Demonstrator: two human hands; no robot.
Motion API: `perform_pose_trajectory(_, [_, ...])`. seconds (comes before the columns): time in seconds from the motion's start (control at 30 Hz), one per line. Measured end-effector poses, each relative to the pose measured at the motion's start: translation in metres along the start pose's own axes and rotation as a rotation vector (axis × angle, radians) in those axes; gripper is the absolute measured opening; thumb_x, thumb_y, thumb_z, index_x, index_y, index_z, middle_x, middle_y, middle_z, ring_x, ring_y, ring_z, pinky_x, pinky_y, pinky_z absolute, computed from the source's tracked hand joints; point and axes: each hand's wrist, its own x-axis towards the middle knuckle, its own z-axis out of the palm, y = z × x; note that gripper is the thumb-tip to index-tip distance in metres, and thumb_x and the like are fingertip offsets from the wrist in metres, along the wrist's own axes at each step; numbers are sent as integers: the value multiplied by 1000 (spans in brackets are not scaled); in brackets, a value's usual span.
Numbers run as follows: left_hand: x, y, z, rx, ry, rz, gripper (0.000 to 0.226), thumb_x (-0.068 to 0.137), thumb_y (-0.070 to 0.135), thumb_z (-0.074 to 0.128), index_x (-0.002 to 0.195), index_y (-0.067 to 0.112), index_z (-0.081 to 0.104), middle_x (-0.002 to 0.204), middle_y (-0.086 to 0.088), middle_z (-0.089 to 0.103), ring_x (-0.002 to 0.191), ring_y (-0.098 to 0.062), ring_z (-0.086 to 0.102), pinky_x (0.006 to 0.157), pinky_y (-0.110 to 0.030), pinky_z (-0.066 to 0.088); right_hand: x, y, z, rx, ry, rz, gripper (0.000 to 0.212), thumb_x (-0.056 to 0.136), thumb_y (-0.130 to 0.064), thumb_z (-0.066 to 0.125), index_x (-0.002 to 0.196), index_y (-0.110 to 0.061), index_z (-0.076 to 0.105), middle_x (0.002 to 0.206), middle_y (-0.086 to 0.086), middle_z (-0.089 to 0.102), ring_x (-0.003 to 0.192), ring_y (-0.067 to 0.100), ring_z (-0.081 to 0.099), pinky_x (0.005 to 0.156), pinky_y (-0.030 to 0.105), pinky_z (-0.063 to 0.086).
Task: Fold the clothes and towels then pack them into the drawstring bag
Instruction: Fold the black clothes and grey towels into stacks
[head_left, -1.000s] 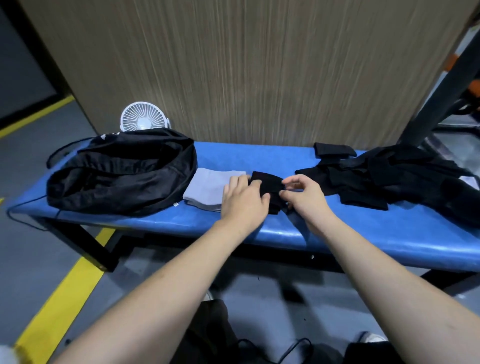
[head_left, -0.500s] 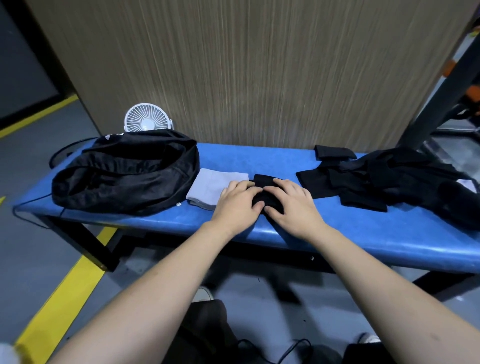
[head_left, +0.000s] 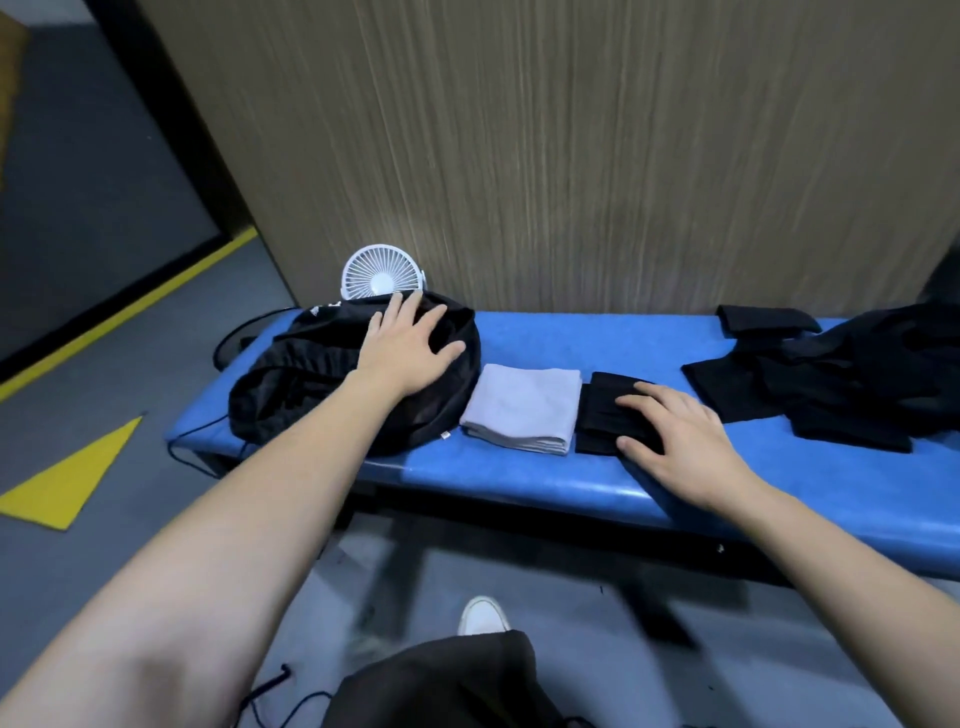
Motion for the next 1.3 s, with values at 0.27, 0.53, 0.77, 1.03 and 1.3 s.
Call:
perform_pose_trajectory(0.27, [25,-37,11,-41,-175,-76,83,84,85,24,155,47,9,168,5,0,153,-29,-4,122,-54,4,3,6,2,29,-2,-17,51,91,-45,61,139,-36,49,153,-11,37,142,17,31,115,39,22])
perform_pose_trajectory(0.53, [3,-52,48,-110,-409,-195,97,75,94,28,155,44,8,167,3,2,153,-32,4,119,-59,15,7,3,5,24,3,-3,50,90,-42,65,137,-33,50,151,-7,40,139,20,33,112,38,22])
perform_pose_trajectory(0.77, [-21,-65,45,-98,-479,-217,94,77,85,44,155,46,8,167,4,-5,153,-33,-1,119,-58,15,4,-2,2,21,-29,22,53,90,-44,63,140,-33,47,153,-7,36,139,22,31,113,39,21])
perform_pose_trajectory(1.03, [-38,-75,39,-126,-448,-211,96,78,87,42,156,39,13,167,0,2,153,-31,6,120,-54,16,1,0,-1,8,-70,27,58,89,-47,60,144,-37,41,158,-9,29,144,20,26,115,40,19])
perform_pose_trajectory(1.3, [-27,-30,-14,-54,119,-145,59,95,59,42,142,23,49,140,-10,51,127,-34,46,107,-46,36,4,-3,-3,20,-52,3,59,90,-47,59,145,-36,39,160,-8,24,147,19,20,117,38,16])
